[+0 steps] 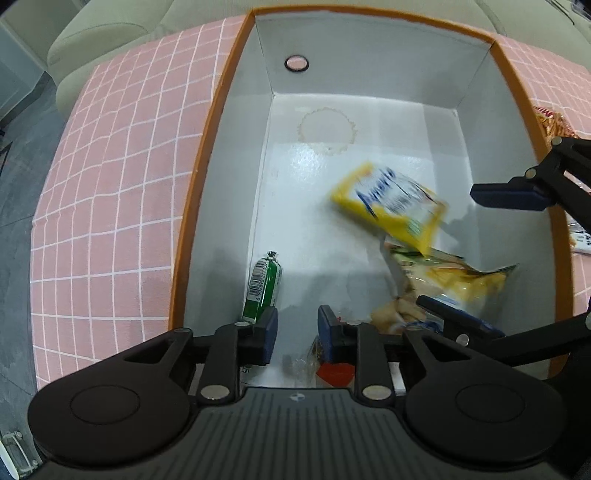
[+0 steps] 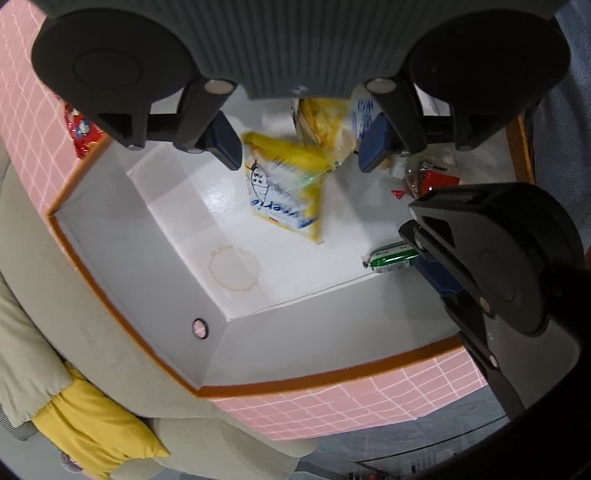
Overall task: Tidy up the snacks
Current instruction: 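Carry both snacks into the box and open both tools to release them, then withdraw both tools from the box back over the remaining snacks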
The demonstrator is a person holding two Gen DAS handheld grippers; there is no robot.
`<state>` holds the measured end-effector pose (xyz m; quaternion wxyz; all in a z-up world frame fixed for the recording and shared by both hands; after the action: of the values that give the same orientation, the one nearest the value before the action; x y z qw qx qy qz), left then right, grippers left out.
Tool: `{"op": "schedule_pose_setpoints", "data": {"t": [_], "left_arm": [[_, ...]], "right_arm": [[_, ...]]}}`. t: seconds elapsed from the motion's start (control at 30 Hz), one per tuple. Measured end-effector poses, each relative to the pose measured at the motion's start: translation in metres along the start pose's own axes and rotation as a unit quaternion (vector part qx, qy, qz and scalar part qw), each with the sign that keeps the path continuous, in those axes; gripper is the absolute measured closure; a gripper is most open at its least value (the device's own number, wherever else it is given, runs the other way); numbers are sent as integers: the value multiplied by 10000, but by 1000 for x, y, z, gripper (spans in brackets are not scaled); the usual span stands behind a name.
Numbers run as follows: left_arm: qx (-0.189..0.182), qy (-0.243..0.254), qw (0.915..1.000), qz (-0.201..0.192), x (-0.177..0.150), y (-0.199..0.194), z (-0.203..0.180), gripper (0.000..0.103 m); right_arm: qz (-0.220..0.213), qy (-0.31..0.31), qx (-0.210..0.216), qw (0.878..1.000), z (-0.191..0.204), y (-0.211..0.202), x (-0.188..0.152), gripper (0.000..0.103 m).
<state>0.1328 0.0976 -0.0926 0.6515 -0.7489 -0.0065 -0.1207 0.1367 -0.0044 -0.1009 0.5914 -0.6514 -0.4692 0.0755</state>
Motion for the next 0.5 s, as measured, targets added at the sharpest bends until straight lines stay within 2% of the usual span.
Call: {"op": "schedule_pose_setpoints", "data": {"t": [0.07, 0.17, 0.37, 0.43, 0.5], "left_arm": [[2, 38, 10000, -59, -1, -9, -1, 68], [-8, 100, 9998, -167, -1, -19, -4, 60], [-1, 215, 9990, -399, -2, -40, -16, 49], [5, 280, 9984, -482, -4, -46, -23, 42], [-8, 346, 9977, -578, -6, -52, -28, 41]], "right_arm": [[-50, 18, -62, 10000, -3, -7, 0, 29], [-89, 33, -113, 9999, -6, -18, -2, 22], [-245, 194, -218, 9993, -13, -44, -8, 19], [-317, 297, -242, 9988, -17, -53, -12, 18], [-405, 420, -287, 9979, -22, -63, -17, 16]]}}
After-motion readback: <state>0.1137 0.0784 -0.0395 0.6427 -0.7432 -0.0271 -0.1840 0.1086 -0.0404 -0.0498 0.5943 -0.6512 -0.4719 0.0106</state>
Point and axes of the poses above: each gripper's, at about its wrist camera, not at the fingertips, and y roughly the way its jaws point, z to its left, x to its top, the point moved 1 cm from there along y, roughly the way its jaws point, and after that the axes turned 13 degrees about -x, right-handed, at the moved point
